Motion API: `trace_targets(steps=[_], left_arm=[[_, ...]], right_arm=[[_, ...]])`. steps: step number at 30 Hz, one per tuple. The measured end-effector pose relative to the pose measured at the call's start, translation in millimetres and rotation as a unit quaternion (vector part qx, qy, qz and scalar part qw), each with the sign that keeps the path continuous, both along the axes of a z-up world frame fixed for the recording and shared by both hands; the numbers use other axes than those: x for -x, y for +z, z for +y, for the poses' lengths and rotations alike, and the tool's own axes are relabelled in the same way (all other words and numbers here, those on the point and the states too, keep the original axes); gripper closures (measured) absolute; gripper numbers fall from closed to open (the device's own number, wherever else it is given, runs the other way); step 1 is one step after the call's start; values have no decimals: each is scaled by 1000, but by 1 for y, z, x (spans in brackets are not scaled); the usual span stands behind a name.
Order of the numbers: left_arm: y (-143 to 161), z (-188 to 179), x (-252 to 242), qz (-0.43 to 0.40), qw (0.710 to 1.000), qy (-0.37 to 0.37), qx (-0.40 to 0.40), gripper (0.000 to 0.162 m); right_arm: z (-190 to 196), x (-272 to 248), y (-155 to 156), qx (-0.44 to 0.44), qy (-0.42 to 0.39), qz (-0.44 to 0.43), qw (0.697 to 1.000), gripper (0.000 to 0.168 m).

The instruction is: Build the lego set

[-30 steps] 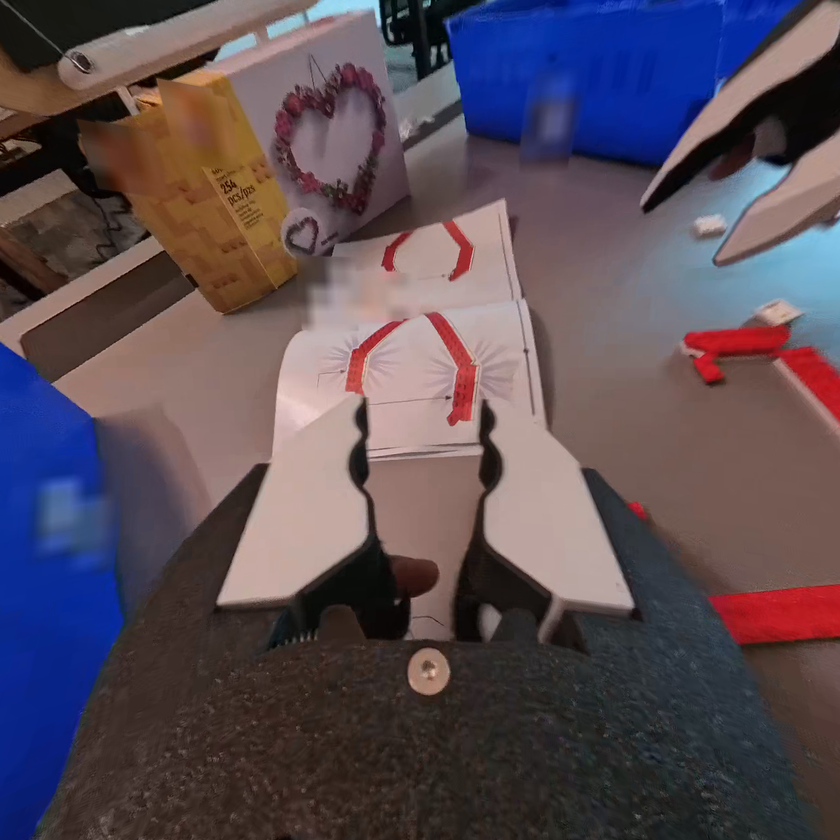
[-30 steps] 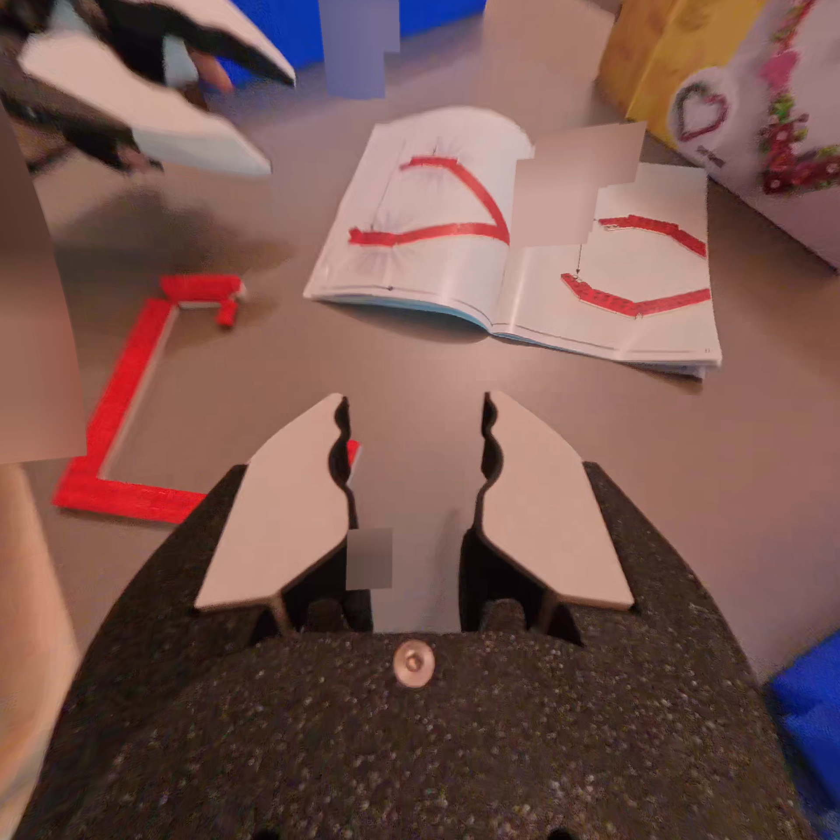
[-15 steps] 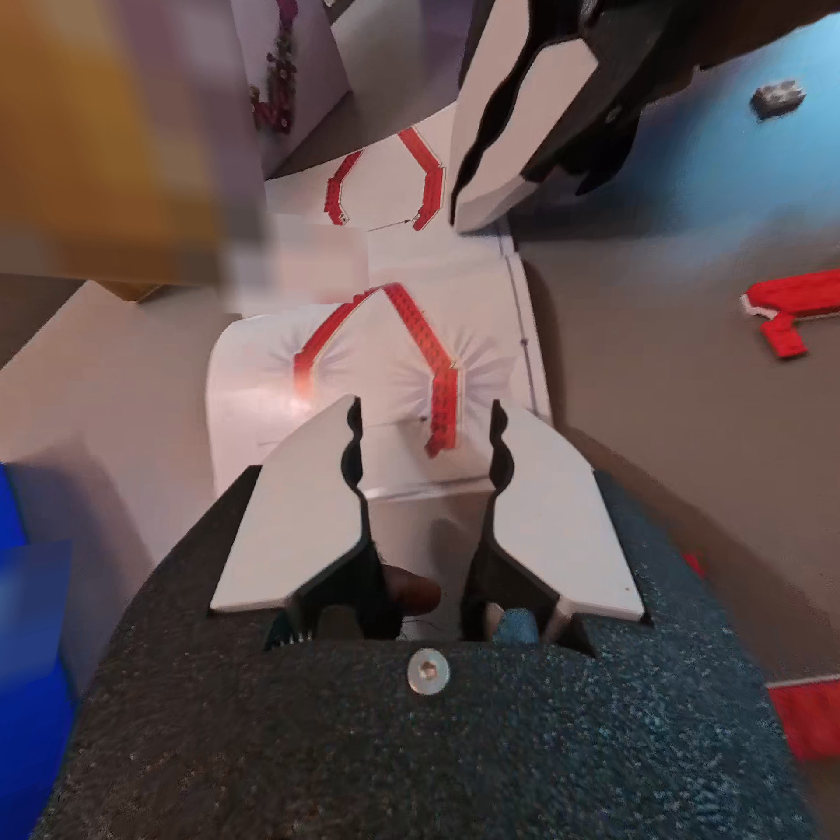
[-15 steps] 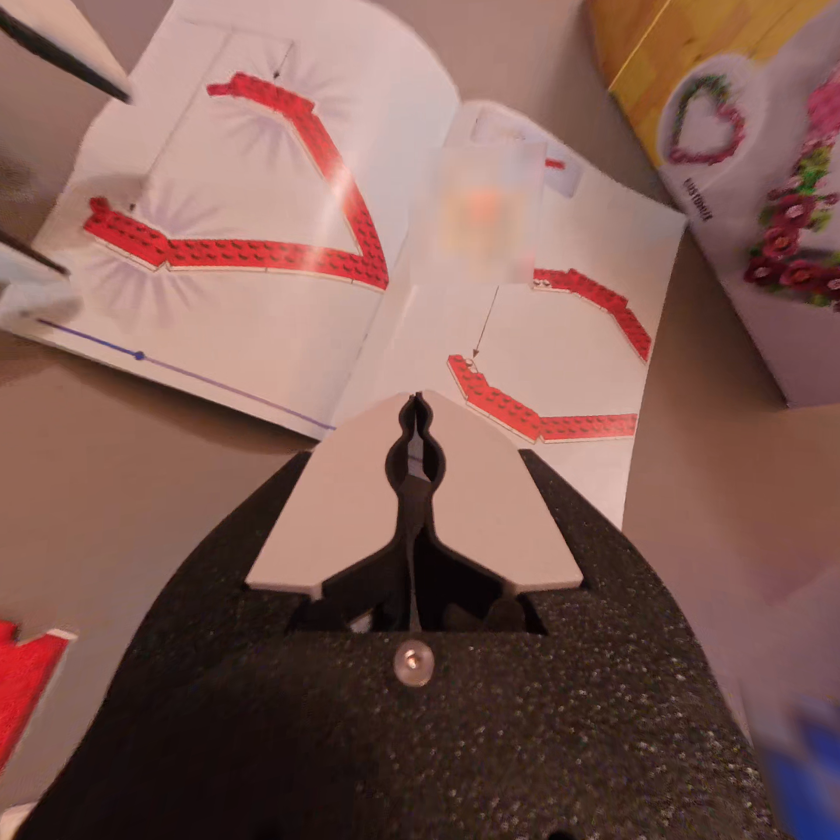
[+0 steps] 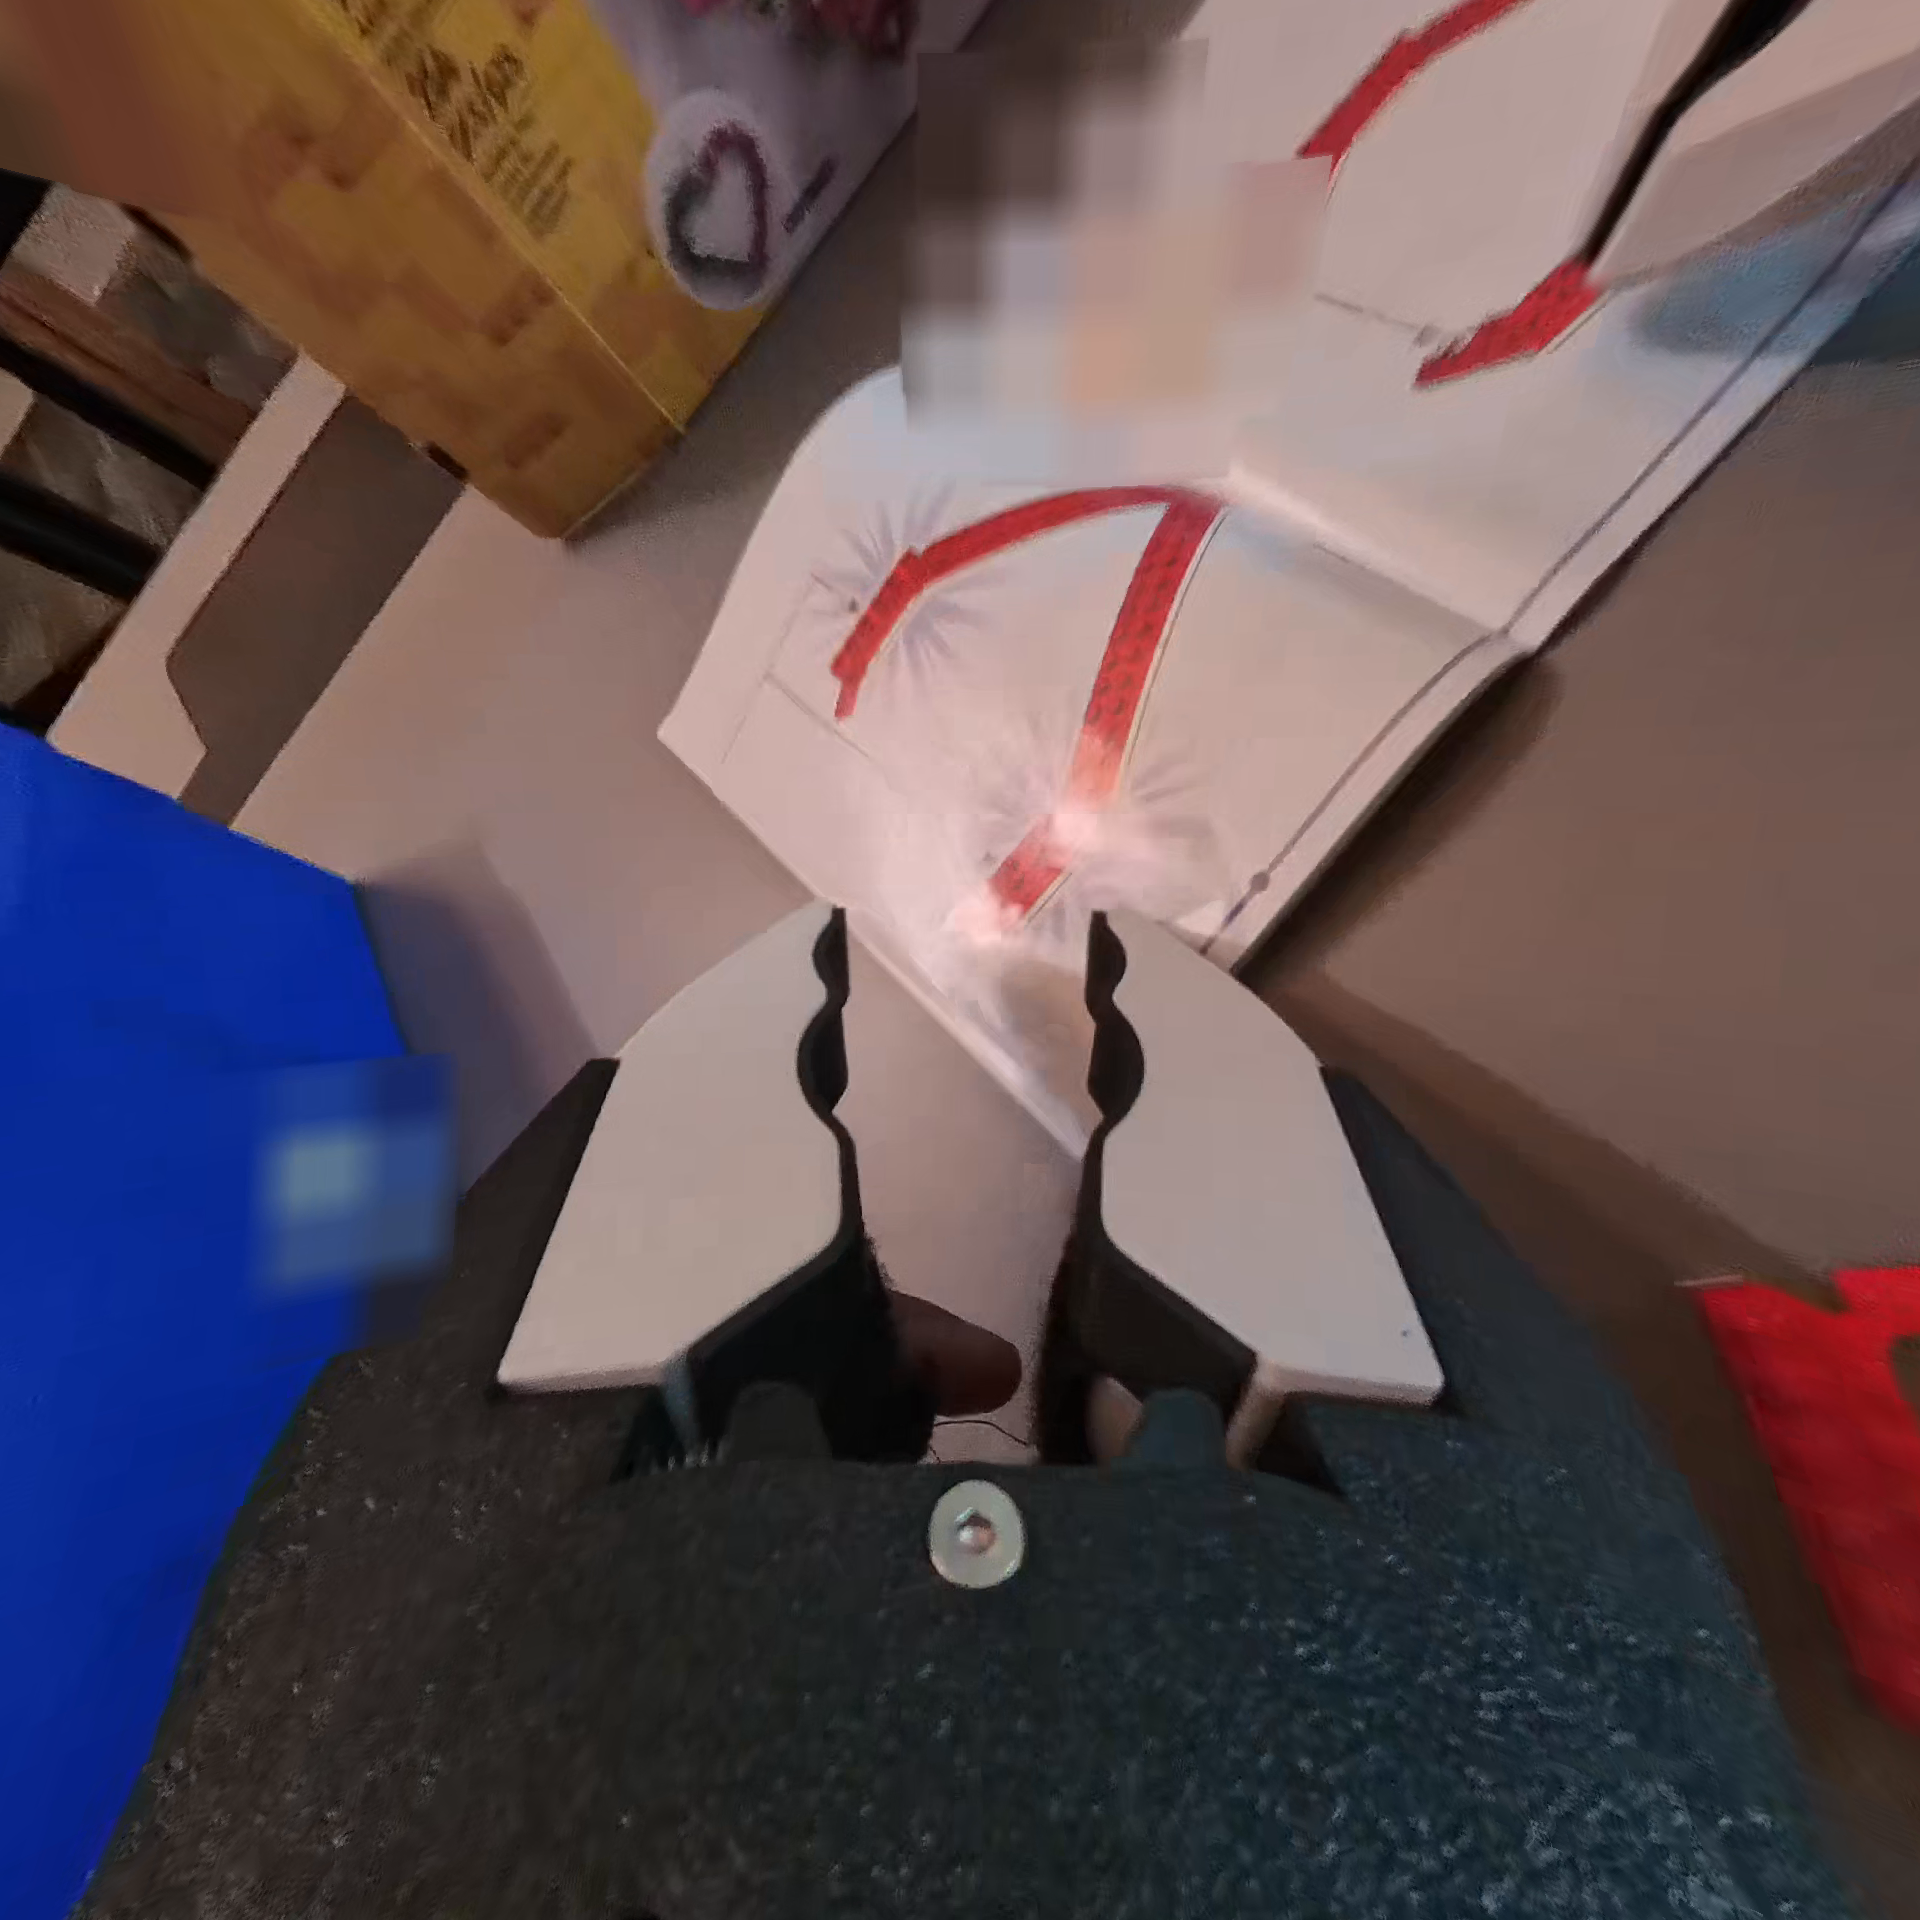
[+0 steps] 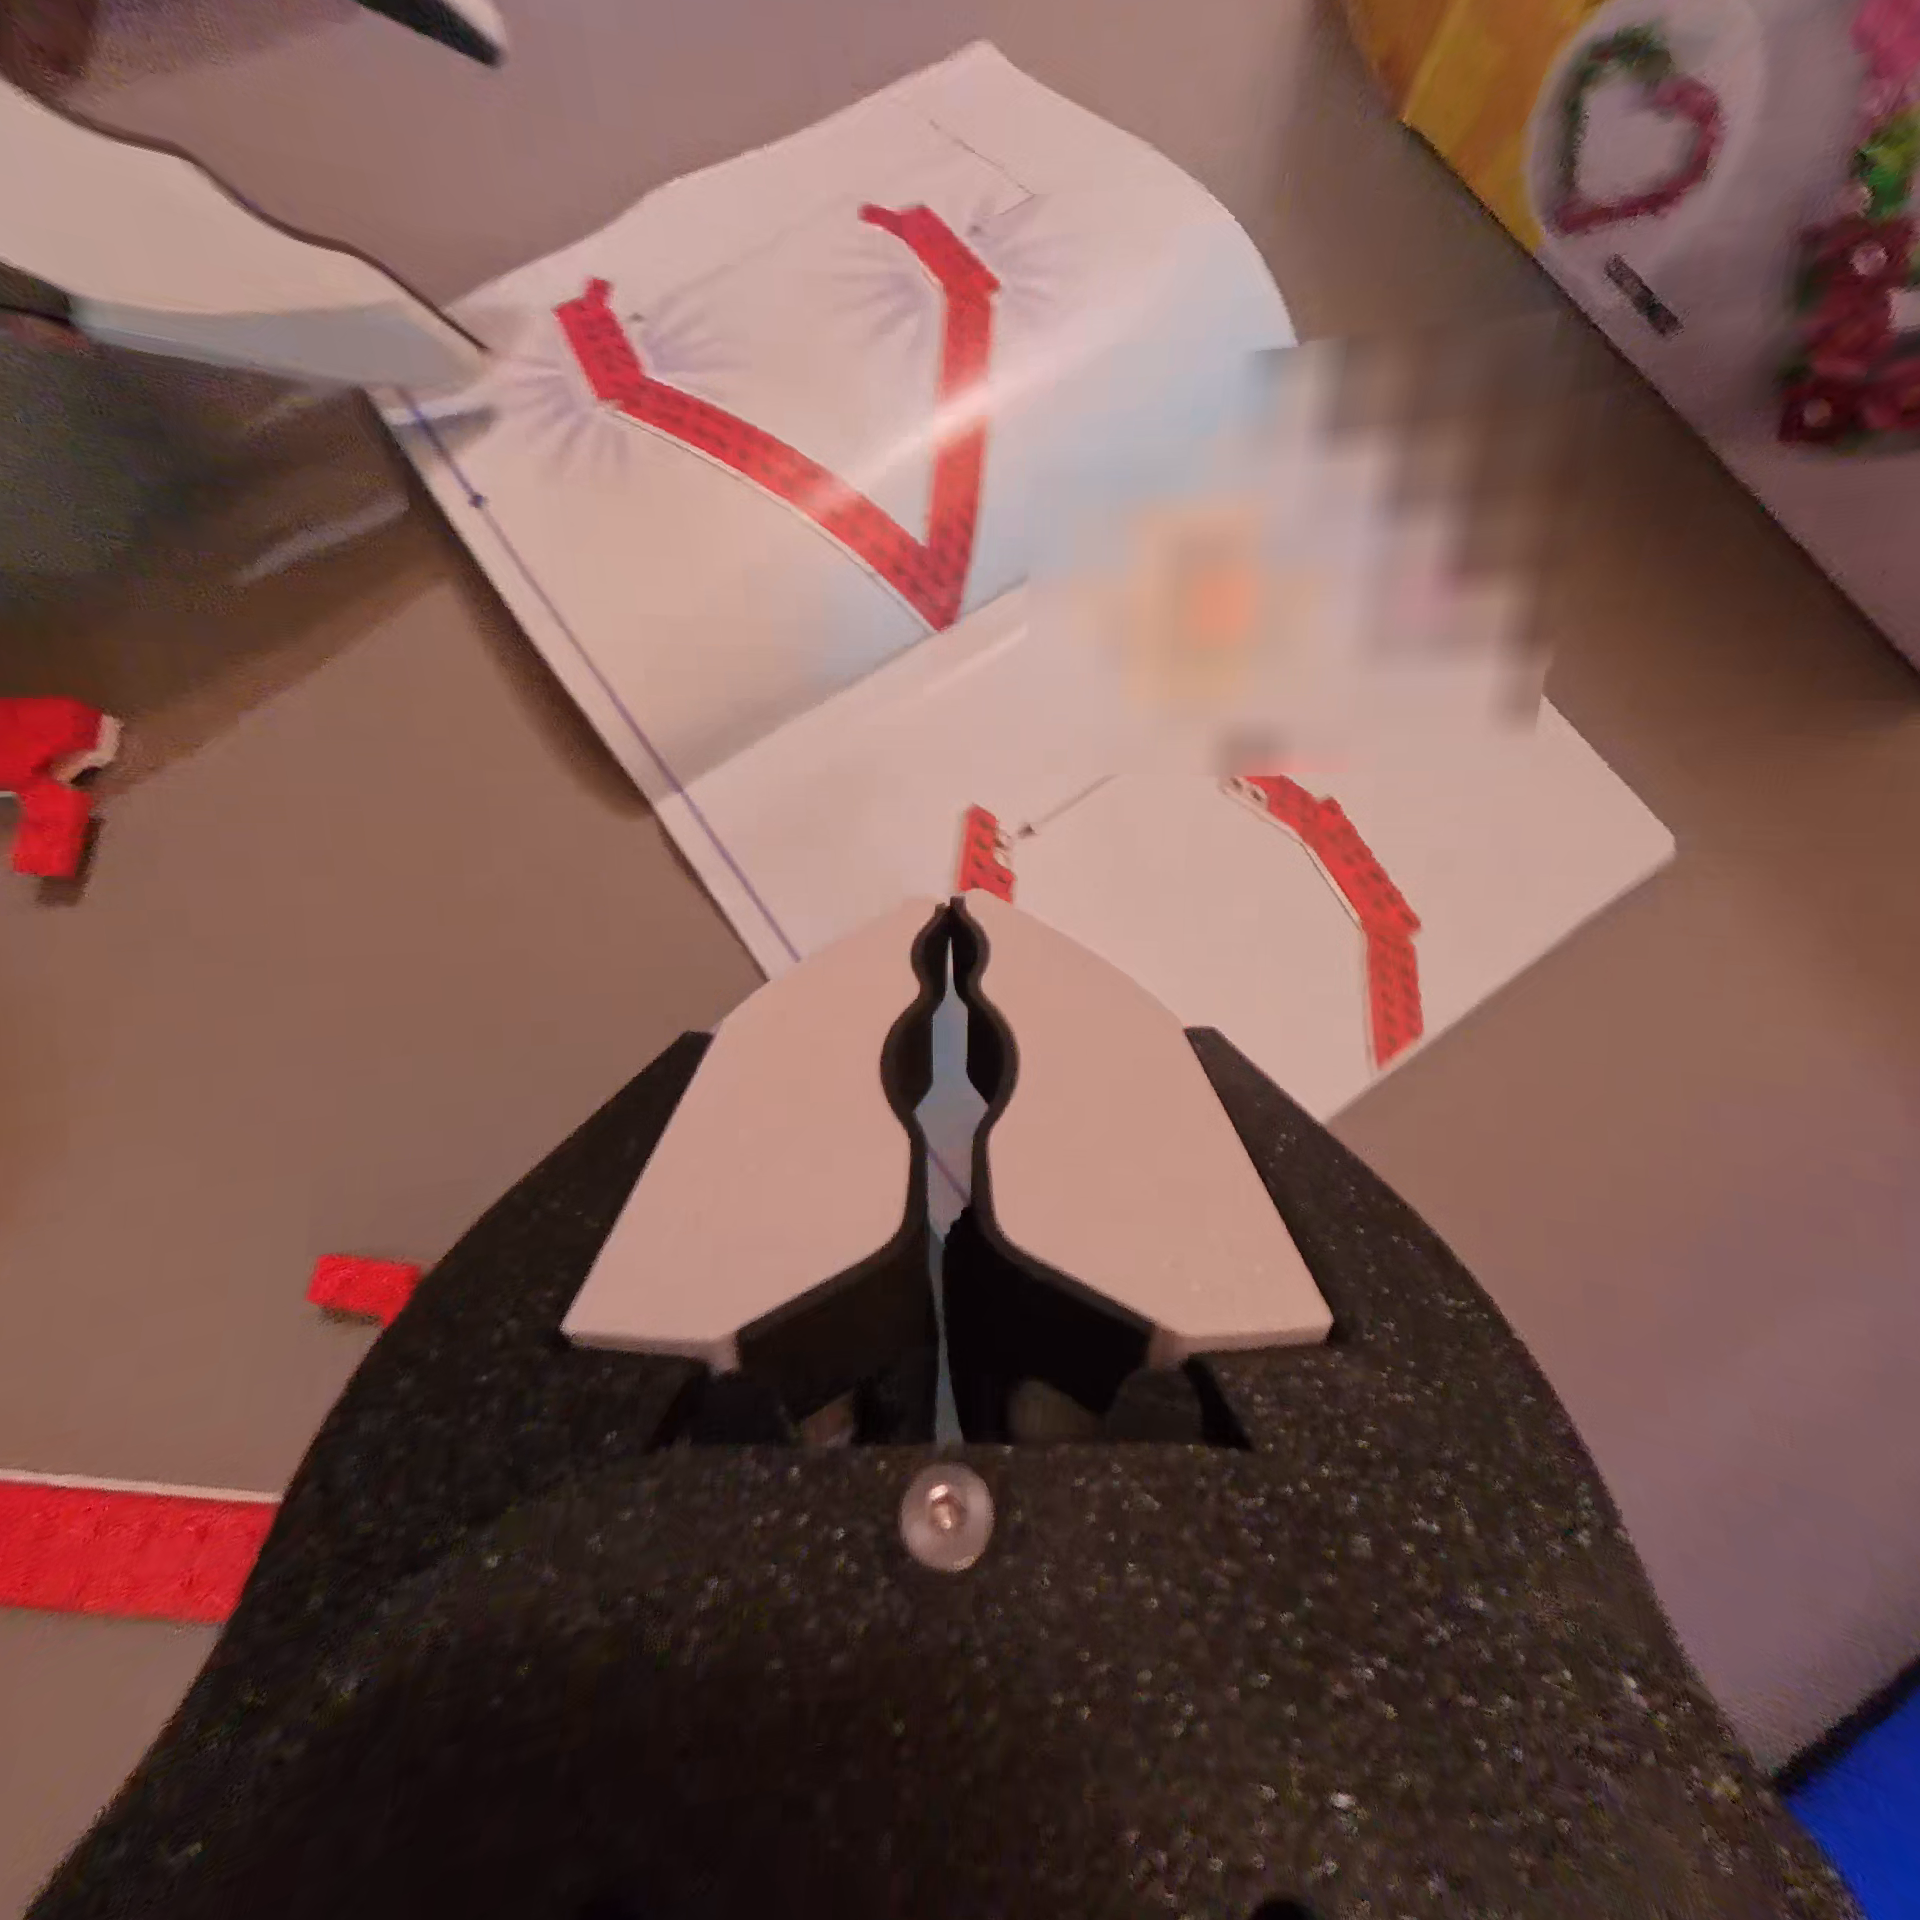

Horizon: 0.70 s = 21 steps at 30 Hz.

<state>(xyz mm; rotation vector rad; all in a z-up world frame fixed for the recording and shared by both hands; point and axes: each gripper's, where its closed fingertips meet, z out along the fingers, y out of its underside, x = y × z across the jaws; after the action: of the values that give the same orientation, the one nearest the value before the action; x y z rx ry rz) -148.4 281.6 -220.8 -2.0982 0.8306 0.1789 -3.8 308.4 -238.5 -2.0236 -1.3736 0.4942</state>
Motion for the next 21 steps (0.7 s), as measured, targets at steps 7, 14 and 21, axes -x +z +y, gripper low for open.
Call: trace_targets(steps=[7, 14, 21], left_arm=[[6, 7, -77, 4, 989, -147, -23, 123], [-23, 19, -58, 18, 995, -96, 20, 144], [15, 15, -37, 93, 987, -95, -89, 140]], right_arm=[[0, -5, -13, 1, -4, 5, 1000, 168], [2, -3, -12, -8, 1, 9, 1000, 163], [20, -23, -3, -74, -12, 43, 996, 160]])
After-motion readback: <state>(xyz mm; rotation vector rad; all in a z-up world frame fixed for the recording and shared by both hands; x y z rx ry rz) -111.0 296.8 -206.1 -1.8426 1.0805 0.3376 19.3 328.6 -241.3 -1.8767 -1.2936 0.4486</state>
